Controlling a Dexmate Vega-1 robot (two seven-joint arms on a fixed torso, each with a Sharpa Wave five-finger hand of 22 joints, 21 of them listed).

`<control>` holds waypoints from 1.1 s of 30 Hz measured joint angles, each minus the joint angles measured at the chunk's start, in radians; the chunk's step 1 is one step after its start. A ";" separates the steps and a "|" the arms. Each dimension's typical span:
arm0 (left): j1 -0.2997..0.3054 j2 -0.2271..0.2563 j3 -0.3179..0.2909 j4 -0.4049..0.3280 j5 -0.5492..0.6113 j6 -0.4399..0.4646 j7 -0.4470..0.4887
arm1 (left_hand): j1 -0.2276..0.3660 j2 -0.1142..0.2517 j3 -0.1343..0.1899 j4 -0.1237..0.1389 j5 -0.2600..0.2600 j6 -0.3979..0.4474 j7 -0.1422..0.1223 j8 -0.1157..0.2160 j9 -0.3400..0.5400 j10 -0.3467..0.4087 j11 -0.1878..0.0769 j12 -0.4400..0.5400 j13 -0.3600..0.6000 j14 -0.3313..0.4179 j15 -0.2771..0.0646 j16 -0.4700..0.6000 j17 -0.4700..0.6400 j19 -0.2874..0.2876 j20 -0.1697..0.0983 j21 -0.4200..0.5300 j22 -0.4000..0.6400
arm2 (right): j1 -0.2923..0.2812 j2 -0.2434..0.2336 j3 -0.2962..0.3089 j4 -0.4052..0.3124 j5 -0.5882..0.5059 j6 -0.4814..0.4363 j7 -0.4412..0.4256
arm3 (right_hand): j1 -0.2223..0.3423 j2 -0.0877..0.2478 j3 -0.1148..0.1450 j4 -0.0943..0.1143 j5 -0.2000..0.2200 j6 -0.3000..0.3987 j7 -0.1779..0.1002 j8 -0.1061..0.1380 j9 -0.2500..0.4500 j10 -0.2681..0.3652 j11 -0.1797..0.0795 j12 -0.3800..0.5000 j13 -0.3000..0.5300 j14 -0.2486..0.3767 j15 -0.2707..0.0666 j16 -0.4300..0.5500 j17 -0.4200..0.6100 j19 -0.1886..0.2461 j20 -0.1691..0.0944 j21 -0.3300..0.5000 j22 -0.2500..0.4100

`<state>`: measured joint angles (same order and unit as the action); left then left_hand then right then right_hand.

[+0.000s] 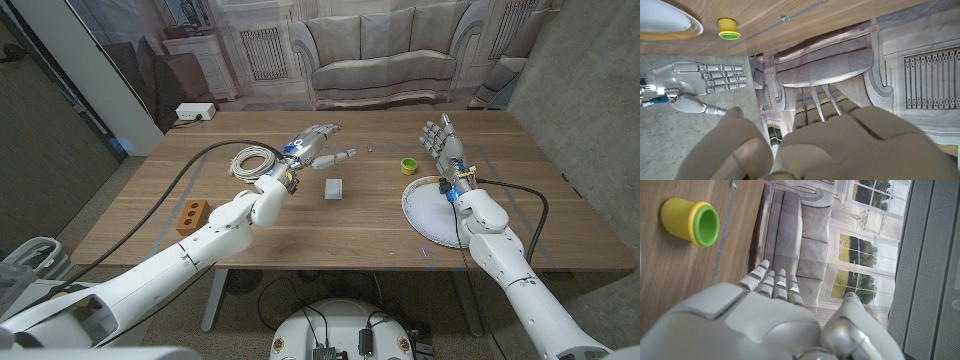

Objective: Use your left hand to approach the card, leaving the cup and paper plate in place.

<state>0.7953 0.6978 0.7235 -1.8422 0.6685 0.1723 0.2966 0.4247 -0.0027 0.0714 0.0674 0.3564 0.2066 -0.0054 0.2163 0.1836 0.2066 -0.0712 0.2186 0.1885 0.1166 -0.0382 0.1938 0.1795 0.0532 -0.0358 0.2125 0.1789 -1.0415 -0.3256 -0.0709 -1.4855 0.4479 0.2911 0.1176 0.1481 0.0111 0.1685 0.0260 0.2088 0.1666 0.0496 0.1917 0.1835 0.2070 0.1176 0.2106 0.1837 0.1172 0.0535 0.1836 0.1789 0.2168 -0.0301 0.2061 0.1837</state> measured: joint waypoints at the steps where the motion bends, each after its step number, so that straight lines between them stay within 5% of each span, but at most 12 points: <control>1: -0.001 0.000 0.001 0.000 0.004 0.004 -0.004 | 0.000 0.000 0.000 0.000 0.000 0.000 0.000 0.000 0.000 0.000 0.000 -0.003 0.000 0.000 0.000 0.000 0.000 0.000 0.000 0.000 0.000 | 0.000 0.000 0.000 0.001 0.000 0.001 0.000 | 0.000 0.000 0.000 0.000 0.000 0.000 0.000 0.000 0.000 0.000 0.000 0.000 0.000 0.000 0.000 0.000 0.000 0.000 0.000 0.000 0.000; 33: -0.020 -0.007 0.051 -0.020 0.057 0.093 -0.110 | 0.008 -0.008 -0.004 -0.004 0.000 0.027 -0.009 0.000 0.000 0.027 -0.002 -0.004 0.000 0.023 0.002 0.000 0.000 0.014 -0.004 0.000 0.000 | 0.004 0.002 0.002 0.008 0.007 -0.003 0.010 | 0.000 0.000 0.001 -0.007 0.000 0.003 -0.003 0.000 0.000 0.000 0.000 0.000 0.000 0.000 0.000 0.000 0.000 0.000 0.000 0.000 0.000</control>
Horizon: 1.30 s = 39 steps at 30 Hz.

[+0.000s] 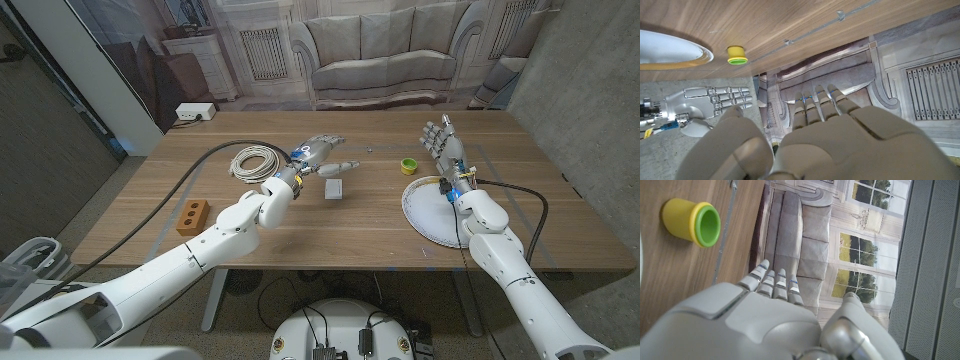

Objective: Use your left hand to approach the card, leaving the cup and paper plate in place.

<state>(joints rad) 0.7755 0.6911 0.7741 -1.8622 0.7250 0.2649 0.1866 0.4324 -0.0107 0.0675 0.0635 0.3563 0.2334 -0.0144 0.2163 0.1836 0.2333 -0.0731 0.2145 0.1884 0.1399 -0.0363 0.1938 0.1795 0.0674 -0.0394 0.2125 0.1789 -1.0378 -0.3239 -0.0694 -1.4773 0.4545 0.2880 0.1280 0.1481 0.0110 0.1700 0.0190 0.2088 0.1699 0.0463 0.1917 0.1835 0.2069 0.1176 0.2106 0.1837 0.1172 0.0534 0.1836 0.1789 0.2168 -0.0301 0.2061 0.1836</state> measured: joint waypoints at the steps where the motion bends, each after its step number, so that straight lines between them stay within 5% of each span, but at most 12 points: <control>1: 0.000 -0.001 0.001 0.000 0.000 0.001 -0.001 | 0.000 0.000 0.000 0.000 0.000 0.000 0.000 0.000 0.000 0.000 0.000 0.000 0.000 0.000 0.000 0.000 0.000 0.000 0.000 0.000 0.000 | 0.000 0.000 0.000 0.000 0.000 -0.001 0.000 | 0.000 0.000 0.000 0.000 0.000 0.000 0.000 0.000 0.000 0.000 0.000 0.000 0.000 0.000 0.000 0.000 0.000 0.000 0.000 0.000 0.000; 39: -0.035 -0.059 0.065 0.128 -0.051 0.013 -0.018 | 0.019 0.005 -0.004 -0.004 0.008 0.000 0.000 0.000 0.001 -0.004 -0.004 -0.010 0.000 -0.004 -0.004 0.000 0.000 -0.006 0.006 -0.007 0.000 | -0.009 0.005 -0.004 -0.017 -0.009 -0.026 -0.008 | -0.003 0.011 -0.004 -0.004 0.000 0.000 0.000 0.000 0.000 0.004 0.004 0.000 0.000 0.004 -0.004 0.000 0.000 0.004 -0.004 0.000 0.000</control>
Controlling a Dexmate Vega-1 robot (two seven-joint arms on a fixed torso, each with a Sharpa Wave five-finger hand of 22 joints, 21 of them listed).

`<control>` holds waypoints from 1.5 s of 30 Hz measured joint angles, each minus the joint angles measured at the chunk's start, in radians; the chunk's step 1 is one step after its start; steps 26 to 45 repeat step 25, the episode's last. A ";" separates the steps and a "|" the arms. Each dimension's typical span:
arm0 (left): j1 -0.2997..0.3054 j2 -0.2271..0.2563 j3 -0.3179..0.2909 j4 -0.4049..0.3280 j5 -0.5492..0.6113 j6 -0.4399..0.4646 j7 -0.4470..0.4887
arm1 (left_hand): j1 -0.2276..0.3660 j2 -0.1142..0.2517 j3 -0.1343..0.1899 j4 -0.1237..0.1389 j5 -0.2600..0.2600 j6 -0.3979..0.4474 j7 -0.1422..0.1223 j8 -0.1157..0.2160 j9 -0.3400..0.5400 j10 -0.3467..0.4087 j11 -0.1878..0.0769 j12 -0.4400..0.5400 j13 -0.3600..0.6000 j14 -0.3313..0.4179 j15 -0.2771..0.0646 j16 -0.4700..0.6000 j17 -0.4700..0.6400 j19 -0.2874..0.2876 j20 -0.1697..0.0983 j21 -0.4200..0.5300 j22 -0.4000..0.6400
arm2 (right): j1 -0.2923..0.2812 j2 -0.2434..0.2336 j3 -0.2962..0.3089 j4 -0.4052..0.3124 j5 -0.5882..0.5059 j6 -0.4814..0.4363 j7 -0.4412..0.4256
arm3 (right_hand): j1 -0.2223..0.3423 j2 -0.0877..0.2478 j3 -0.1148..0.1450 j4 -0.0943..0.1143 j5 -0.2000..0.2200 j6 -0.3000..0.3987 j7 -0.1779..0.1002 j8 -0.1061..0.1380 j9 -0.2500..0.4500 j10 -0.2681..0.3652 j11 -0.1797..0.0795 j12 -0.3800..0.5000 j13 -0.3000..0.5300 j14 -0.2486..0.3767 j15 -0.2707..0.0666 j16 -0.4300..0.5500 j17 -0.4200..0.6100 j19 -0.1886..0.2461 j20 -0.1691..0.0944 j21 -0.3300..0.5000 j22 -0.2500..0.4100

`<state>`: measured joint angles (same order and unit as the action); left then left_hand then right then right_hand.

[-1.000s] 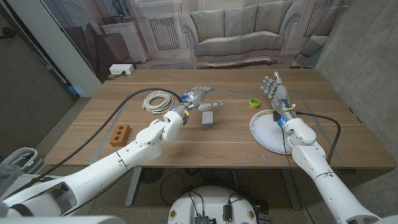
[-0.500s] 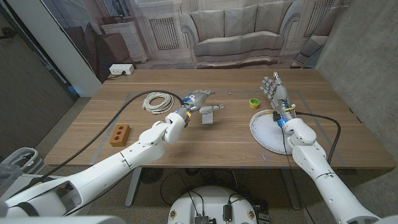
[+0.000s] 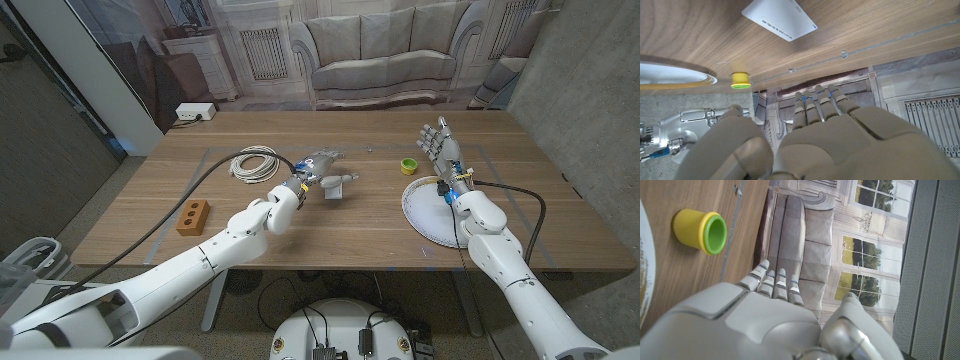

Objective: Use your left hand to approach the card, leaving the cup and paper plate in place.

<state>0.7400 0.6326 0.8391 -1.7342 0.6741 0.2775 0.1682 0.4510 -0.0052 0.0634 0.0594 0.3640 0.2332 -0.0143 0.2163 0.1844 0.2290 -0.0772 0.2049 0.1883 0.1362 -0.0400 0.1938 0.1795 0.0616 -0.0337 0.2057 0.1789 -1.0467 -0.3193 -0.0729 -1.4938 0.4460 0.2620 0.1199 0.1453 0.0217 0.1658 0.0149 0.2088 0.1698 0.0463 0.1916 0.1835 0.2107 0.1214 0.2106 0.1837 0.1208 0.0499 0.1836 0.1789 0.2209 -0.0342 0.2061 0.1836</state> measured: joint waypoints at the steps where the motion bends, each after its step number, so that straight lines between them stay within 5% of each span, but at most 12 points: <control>1: 0.000 0.000 0.000 0.000 0.000 0.000 0.000 | 0.000 0.000 0.000 0.000 0.000 0.000 0.000 0.000 0.003 0.000 0.000 0.000 0.000 0.000 0.000 0.000 0.000 0.000 0.000 0.000 0.000 | 0.000 0.000 0.000 0.000 0.000 0.000 0.000 | 0.000 0.000 0.000 0.000 0.000 0.000 0.000 0.000 0.000 0.000 0.000 0.000 0.000 0.000 0.000 0.000 0.000 0.001 -0.001 0.000 0.000; 45: -0.012 -0.009 0.033 0.025 -0.010 0.014 -0.018 | 0.008 0.008 -0.004 -0.004 0.000 0.000 0.000 0.000 0.004 0.000 0.000 0.000 0.000 0.000 0.000 0.000 0.000 -0.004 -0.004 0.000 0.000 | 0.010 0.009 -0.001 0.020 -0.001 0.007 0.001 | 0.000 0.000 0.000 0.000 0.000 0.000 0.000 0.000 0.000 0.003 -0.004 0.000 0.000 0.005 0.005 0.000 0.000 0.001 -0.001 0.000 0.000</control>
